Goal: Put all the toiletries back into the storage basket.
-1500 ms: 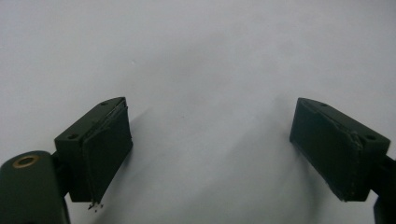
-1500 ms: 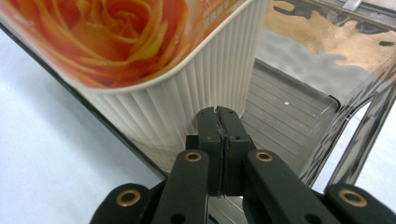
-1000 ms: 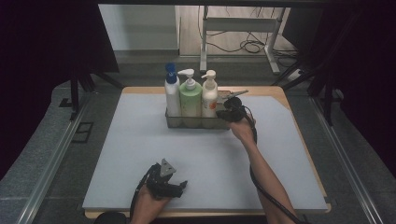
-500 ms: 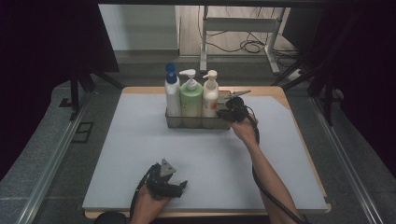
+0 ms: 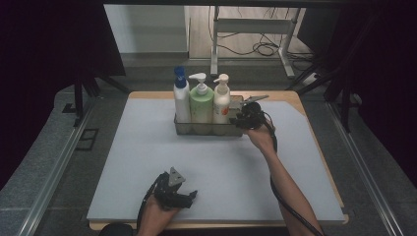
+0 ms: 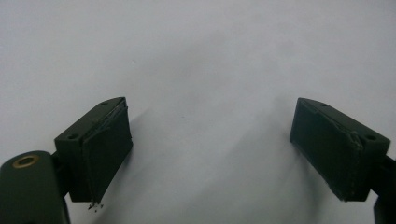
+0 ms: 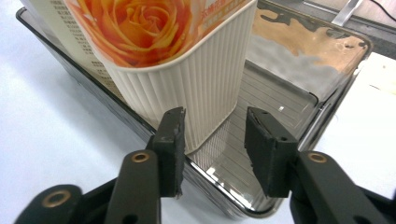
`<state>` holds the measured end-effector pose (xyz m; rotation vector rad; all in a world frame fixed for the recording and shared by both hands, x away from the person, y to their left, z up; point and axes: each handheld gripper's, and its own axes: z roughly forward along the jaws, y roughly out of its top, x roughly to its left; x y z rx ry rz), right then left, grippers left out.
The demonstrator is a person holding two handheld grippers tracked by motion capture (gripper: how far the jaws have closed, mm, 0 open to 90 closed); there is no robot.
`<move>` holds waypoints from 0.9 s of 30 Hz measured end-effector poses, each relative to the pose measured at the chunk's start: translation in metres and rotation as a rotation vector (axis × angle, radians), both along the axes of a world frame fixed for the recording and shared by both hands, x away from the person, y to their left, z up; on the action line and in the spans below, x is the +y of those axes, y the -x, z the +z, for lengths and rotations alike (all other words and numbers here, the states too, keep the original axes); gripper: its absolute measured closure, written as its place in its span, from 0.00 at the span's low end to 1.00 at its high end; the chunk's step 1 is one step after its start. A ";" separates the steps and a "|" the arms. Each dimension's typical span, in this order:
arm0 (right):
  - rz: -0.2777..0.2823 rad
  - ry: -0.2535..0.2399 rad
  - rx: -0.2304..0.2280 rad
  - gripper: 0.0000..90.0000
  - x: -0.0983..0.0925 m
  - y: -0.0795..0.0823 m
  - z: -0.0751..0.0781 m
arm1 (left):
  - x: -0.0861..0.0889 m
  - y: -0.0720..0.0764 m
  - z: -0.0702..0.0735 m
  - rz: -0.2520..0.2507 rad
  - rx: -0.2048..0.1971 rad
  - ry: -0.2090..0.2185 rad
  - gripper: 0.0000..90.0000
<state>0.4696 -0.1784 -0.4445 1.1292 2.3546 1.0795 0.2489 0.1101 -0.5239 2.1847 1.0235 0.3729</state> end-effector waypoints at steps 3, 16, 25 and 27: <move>0.001 0.004 -0.006 0.54 -0.002 0.002 0.000 | 0.000 0.000 0.000 0.000 -0.001 0.000 0.13; 0.017 0.009 -0.030 0.38 -0.010 0.013 0.003 | 0.000 0.000 0.000 -0.001 0.000 -0.004 0.13; 0.046 0.028 -0.058 0.29 -0.011 0.024 0.011 | 0.000 0.000 0.000 0.001 -0.002 -0.002 0.13; 0.054 0.035 -0.065 0.27 -0.010 0.026 0.012 | 0.000 0.000 0.000 0.000 -0.002 -0.002 0.13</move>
